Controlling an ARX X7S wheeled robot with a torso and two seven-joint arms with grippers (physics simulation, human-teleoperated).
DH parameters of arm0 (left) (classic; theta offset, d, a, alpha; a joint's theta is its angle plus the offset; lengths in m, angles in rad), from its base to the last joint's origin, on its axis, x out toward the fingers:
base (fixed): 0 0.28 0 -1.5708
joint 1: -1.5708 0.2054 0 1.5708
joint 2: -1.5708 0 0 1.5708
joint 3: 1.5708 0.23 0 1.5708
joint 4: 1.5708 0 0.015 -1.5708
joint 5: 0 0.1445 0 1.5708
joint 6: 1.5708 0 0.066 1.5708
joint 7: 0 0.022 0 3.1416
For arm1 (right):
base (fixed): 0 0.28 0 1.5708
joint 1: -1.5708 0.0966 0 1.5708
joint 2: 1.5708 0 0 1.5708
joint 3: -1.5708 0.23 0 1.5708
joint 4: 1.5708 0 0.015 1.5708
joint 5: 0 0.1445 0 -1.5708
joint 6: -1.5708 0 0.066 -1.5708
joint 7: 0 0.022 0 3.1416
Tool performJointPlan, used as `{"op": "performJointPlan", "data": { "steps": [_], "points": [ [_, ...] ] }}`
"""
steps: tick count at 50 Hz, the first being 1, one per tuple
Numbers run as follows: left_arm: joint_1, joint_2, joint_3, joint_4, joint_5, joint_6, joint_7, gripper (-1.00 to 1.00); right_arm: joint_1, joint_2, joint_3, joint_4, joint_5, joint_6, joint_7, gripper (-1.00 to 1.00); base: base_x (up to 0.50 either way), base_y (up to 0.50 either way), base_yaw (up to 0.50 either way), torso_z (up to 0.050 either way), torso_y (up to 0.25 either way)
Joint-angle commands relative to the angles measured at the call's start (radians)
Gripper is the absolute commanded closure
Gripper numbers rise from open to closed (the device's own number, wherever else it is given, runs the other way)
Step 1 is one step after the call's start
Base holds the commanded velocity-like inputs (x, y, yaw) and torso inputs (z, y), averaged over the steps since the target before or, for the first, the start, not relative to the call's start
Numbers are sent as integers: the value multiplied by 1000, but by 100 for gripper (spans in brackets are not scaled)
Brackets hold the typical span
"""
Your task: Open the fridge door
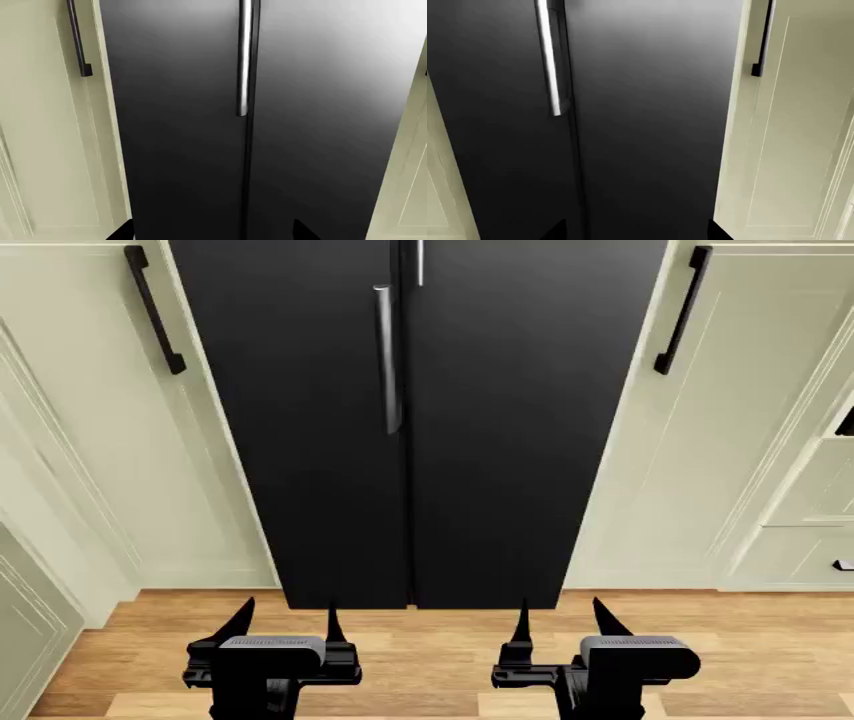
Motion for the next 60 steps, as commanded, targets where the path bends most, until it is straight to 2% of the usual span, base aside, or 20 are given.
{"op": "performJointPlan", "data": {
  "steps": [1,38,60],
  "points": [
    [-1,-16,19,-2,-16,0,-18,-100,0,16,-20,0,16,1,20,-100,0,0,0,0,0],
    [-4,-87,104,-11,-77,11,-85,-100,1,84,-102,-5,84,-3,94,-100,0,0,0,0,0],
    [-4,-113,125,-15,-120,57,-93,-100,4,107,-130,-6,106,-7,124,-100,0,0,0,48,0]
  ]
}}
